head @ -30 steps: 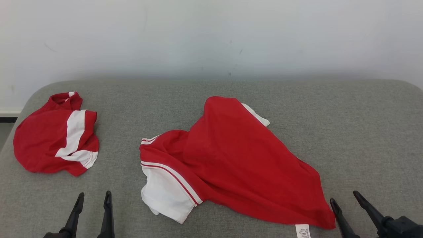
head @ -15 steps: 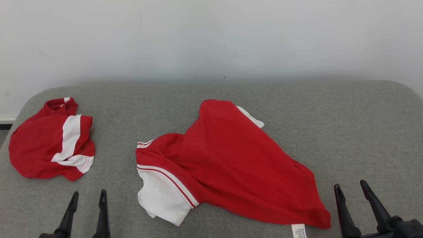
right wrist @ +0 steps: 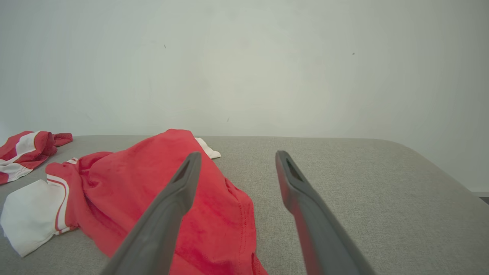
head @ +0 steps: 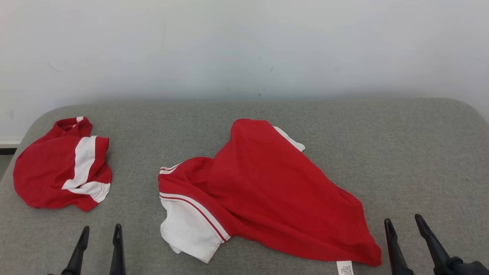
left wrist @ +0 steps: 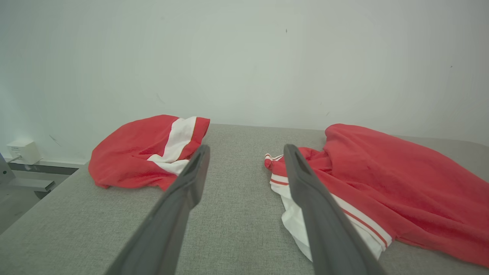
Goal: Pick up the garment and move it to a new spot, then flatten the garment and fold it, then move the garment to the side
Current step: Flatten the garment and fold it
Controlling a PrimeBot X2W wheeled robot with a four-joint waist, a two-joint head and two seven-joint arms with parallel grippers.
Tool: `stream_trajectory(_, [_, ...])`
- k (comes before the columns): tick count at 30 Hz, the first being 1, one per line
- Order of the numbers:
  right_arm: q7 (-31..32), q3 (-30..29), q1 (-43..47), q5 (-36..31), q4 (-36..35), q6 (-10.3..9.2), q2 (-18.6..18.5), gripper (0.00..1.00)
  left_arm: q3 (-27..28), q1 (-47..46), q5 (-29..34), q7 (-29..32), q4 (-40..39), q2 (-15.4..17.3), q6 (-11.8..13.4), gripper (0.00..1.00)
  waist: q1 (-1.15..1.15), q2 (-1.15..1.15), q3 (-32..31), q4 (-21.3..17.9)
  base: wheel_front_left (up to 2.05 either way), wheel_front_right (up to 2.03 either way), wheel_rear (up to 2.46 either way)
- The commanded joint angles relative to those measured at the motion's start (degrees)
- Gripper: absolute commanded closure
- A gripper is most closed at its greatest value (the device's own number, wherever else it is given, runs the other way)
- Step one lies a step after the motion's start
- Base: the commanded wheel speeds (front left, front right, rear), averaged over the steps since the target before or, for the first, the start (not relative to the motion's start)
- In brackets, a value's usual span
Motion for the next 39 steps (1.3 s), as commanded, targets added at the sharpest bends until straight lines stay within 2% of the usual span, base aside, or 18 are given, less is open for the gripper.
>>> stream_trajectory(1, [0.0,-0.3,0.7,-0.6,-0.1,-0.13,0.0,0.00,0.3,0.8,0.5,-0.2,0.0,0.2,0.1,0.00,0.00,0.00,-0.1,0.0,0.00,0.00,0.00])
stream_trajectory(19, [0.0,-1.1,1.8,-0.7,0.5,-0.13,0.9,0.00,0.1,1.2,0.6,-0.2,-0.2,0.8,0.1,0.00,0.00,0.00,0.0,-0.3,0.00,0.00,0.00])
stream_trajectory(28, [0.0,0.0,0.7,-1.1,3.1,-0.13,-0.6,0.00,-6.2,-2.7,-1.7,-0.2,3.3,3.5,0.1,0.00,0.00,0.00,1.8,-2.0,0.00,0.00,0.00])
stream_trajectory(39, [0.0,2.6,-2.5,-2.4,11.4,-0.13,-1.8,0.00,-16.7,-11.4,-6.6,-0.2,15.9,9.4,0.1,0.00,0.00,0.00,7.5,-3.2,0.00,0.00,0.00])
